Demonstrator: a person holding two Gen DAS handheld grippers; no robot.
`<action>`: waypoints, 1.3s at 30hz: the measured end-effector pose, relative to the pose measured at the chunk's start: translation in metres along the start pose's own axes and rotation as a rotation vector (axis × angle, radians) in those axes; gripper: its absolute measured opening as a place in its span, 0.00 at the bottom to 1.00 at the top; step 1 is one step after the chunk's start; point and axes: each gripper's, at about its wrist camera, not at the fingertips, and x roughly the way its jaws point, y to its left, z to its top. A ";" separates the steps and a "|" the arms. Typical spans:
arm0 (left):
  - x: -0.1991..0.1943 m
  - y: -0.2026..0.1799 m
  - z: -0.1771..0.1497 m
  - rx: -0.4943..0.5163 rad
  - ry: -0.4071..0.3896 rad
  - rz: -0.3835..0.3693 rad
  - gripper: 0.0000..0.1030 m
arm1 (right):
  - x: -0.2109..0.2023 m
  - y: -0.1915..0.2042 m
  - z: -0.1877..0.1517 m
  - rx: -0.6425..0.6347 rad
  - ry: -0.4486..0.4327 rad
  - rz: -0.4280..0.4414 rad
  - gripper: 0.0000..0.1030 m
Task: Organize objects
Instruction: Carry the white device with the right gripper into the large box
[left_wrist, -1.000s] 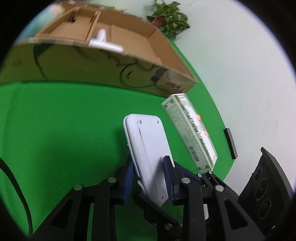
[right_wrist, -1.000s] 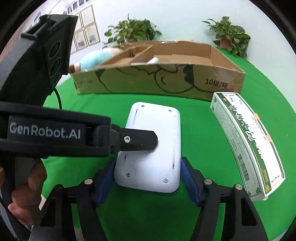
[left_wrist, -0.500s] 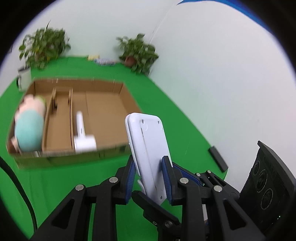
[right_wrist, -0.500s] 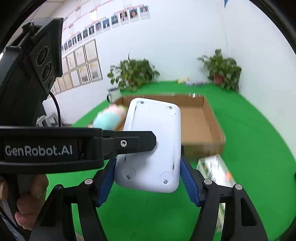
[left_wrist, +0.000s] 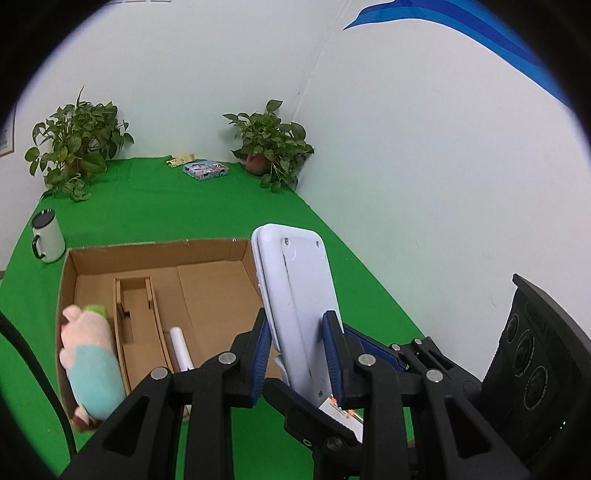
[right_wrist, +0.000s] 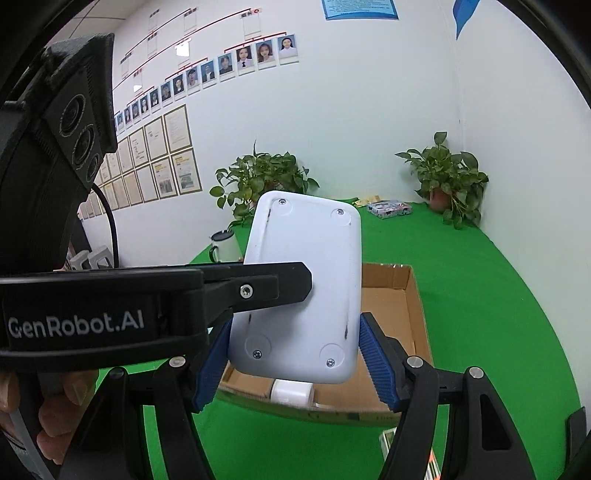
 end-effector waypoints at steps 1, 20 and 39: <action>0.003 0.001 0.008 0.001 0.006 0.003 0.25 | 0.003 -0.001 0.009 0.005 0.002 0.001 0.63; 0.125 0.073 -0.006 -0.133 0.229 0.009 0.25 | 0.148 -0.062 0.016 0.075 0.256 0.036 0.63; 0.215 0.128 -0.092 -0.290 0.464 0.039 0.26 | 0.245 -0.096 -0.118 0.173 0.545 0.114 0.63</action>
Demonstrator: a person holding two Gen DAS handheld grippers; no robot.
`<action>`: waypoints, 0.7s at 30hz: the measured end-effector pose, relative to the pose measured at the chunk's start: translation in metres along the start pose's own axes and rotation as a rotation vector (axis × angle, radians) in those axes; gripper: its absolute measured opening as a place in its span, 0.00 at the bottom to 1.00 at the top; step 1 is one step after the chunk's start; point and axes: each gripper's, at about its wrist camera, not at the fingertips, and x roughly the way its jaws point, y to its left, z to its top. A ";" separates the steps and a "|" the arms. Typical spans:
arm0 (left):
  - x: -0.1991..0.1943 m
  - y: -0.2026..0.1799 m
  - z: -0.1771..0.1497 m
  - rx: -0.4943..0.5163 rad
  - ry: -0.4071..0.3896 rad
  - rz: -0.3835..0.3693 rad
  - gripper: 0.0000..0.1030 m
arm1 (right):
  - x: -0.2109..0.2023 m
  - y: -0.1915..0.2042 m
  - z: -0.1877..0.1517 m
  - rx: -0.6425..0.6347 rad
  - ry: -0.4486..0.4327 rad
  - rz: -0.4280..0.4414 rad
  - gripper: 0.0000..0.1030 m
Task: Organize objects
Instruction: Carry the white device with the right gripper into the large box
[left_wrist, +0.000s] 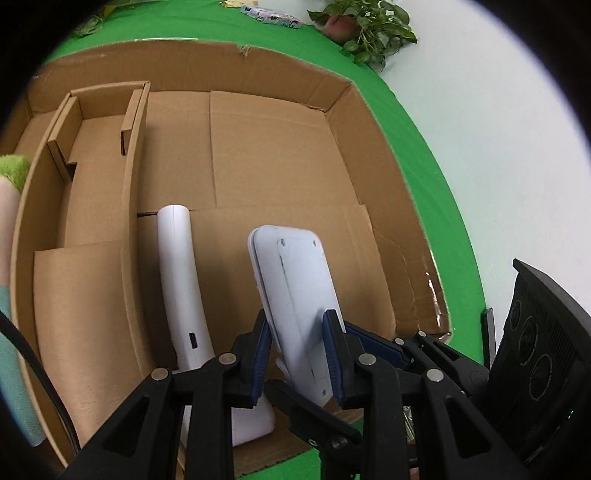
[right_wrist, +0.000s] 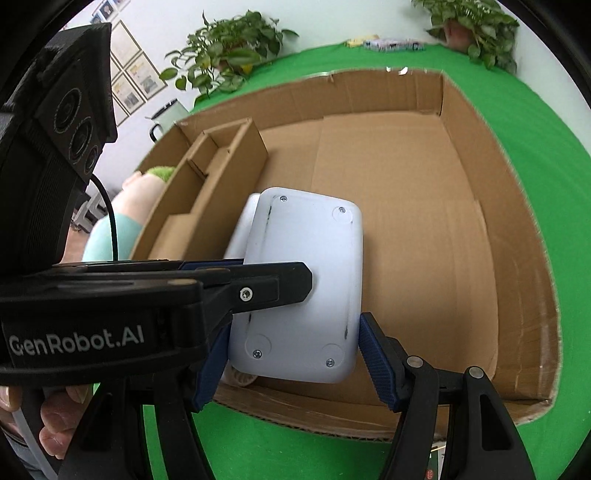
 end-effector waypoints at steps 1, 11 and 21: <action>0.002 0.001 -0.001 -0.003 0.007 -0.002 0.26 | 0.002 -0.001 0.000 0.003 0.006 0.002 0.63; 0.011 0.009 0.001 -0.029 0.033 0.006 0.19 | 0.012 -0.002 0.004 -0.002 0.088 0.012 0.66; 0.012 0.005 0.006 -0.028 0.045 0.018 0.23 | 0.003 -0.017 0.012 0.060 0.093 0.082 0.65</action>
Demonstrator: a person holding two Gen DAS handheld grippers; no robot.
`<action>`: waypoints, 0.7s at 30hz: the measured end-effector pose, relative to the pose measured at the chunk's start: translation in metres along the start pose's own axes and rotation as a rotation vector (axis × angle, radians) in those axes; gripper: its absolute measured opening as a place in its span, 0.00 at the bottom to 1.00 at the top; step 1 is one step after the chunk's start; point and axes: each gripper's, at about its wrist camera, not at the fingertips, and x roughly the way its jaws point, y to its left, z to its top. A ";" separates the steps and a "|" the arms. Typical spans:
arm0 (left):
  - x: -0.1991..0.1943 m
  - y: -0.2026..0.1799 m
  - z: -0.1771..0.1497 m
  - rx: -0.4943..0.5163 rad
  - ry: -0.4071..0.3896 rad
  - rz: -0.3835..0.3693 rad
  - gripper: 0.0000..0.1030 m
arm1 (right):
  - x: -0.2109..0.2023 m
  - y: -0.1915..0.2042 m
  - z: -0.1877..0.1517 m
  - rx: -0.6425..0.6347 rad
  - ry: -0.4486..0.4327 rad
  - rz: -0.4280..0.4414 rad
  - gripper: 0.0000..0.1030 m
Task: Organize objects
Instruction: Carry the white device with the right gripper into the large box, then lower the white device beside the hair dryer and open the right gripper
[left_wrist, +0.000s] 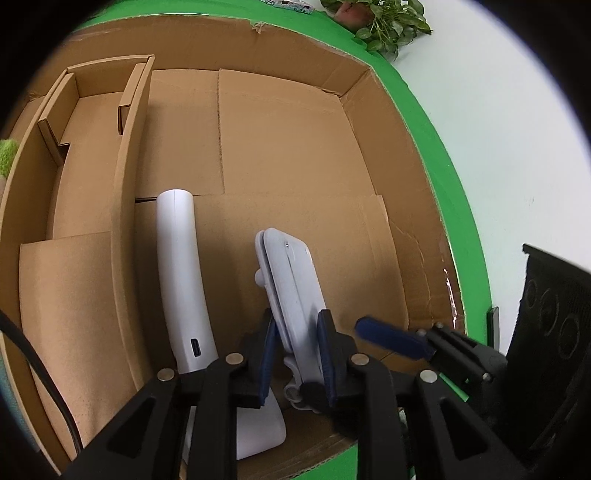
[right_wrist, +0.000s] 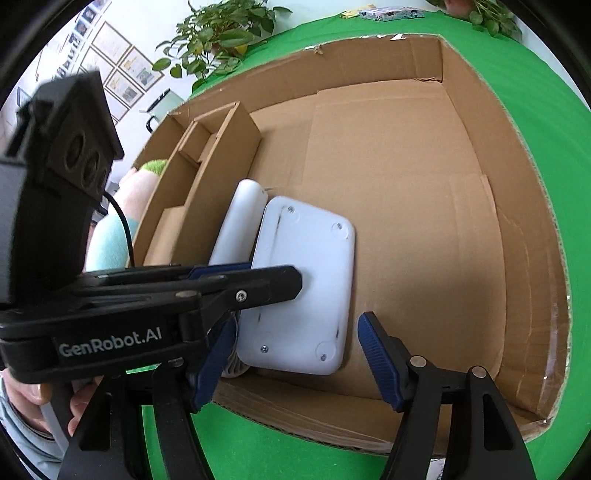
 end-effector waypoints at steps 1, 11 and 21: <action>0.000 -0.001 0.002 -0.001 -0.011 0.001 0.24 | -0.003 -0.003 0.001 0.013 -0.018 -0.001 0.64; -0.019 -0.004 -0.001 0.032 -0.039 0.010 0.24 | 0.008 -0.003 0.001 0.017 0.008 -0.035 0.47; -0.035 -0.002 -0.001 0.038 -0.088 0.017 0.24 | 0.013 0.005 0.020 -0.028 -0.024 -0.101 0.40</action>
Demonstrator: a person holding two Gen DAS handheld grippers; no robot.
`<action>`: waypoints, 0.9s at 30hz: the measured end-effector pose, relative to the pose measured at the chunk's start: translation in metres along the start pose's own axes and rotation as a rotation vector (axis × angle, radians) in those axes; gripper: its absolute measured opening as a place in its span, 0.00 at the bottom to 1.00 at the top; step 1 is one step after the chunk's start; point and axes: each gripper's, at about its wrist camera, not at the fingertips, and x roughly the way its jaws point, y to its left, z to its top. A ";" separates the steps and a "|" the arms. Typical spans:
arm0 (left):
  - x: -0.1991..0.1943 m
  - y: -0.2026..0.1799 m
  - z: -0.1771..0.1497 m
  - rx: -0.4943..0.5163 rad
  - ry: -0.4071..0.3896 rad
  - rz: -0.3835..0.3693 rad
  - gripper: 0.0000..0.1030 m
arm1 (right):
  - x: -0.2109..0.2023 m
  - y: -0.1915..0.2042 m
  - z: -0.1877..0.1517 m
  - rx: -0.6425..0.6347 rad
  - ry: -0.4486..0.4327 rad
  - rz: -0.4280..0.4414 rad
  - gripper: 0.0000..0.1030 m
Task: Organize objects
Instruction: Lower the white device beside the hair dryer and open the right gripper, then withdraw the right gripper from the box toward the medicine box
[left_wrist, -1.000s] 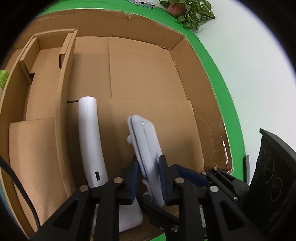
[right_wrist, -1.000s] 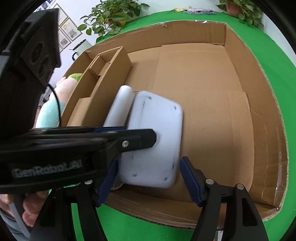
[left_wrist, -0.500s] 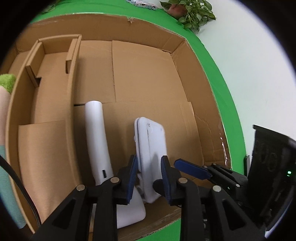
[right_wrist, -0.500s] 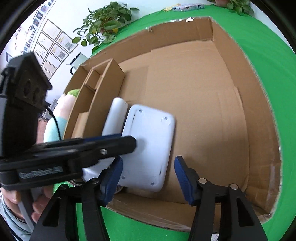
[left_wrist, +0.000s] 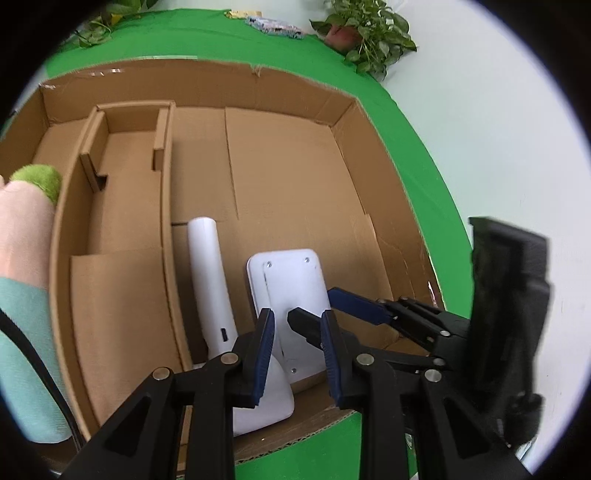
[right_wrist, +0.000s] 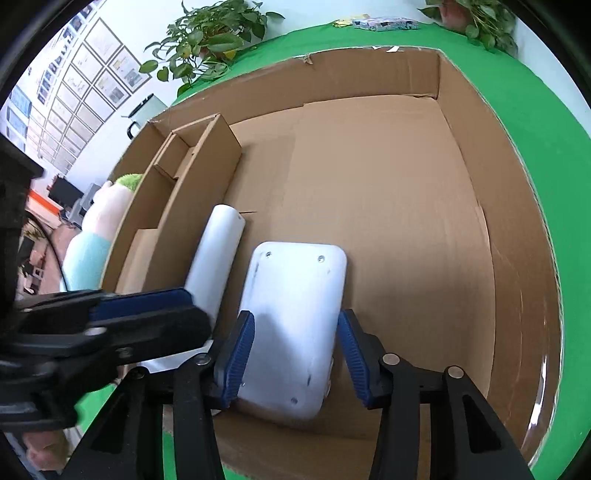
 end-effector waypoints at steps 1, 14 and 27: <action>-0.003 0.000 -0.001 0.003 -0.005 0.004 0.24 | 0.002 0.001 0.000 -0.005 0.002 -0.003 0.39; -0.019 -0.005 -0.007 0.054 -0.082 0.046 0.24 | -0.004 0.005 -0.011 -0.021 -0.008 -0.030 0.38; -0.106 -0.046 -0.078 0.187 -0.590 0.298 0.63 | -0.096 0.055 -0.092 -0.224 -0.417 -0.194 0.99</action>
